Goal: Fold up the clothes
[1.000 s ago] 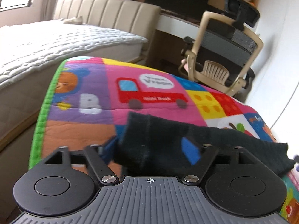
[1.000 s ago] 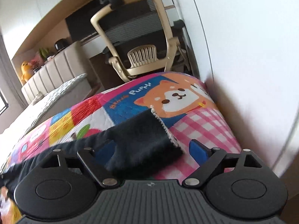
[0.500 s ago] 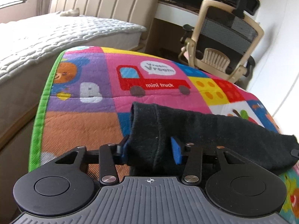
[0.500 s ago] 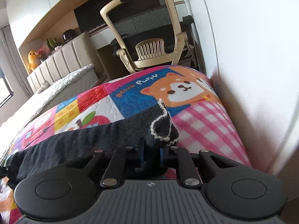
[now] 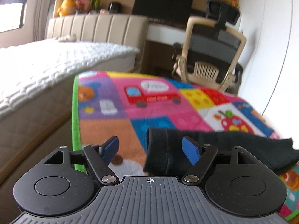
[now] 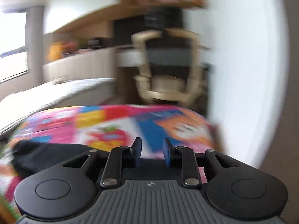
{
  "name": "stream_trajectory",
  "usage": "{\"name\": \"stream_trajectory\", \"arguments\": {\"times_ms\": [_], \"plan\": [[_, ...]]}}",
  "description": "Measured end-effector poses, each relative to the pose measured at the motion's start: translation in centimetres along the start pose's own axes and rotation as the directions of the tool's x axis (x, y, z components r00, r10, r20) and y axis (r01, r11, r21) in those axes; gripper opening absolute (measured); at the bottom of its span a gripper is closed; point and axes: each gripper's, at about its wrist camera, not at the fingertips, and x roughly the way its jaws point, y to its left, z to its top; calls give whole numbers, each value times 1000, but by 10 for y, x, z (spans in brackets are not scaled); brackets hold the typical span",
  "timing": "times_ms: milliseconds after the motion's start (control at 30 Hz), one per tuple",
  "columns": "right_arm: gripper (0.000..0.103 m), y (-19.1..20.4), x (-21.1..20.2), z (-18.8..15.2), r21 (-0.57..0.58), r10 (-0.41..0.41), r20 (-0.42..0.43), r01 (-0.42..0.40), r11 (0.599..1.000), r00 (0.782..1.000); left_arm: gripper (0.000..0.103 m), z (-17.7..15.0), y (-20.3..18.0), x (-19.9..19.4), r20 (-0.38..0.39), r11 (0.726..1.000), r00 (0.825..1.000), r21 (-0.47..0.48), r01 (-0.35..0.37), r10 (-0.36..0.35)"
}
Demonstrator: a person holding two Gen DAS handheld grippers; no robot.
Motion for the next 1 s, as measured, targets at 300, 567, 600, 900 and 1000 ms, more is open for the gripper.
{"name": "stream_trajectory", "arguments": {"times_ms": [300,567,600,900,1000], "plan": [[31,163,76,-13,-299,465,-248,-524,798,850,94,34,3,-35,199,979,979,182,-90,53],[28,210,107,-41,-421,443,-372,-573,703,816,95,18,6,-13,118,931,993,361,-55,12],[18,211,106,-41,-440,423,-357,-550,710,833,95,12,4,-9,106,922,994,384,-51,10],[7,180,93,-1,-361,423,-275,-500,787,864,95,-29,-32,16,103,755,989,656,12,-106],[7,170,91,-2,-310,438,-276,-511,802,855,94,-32,-51,35,112,694,986,720,4,-122]]}}
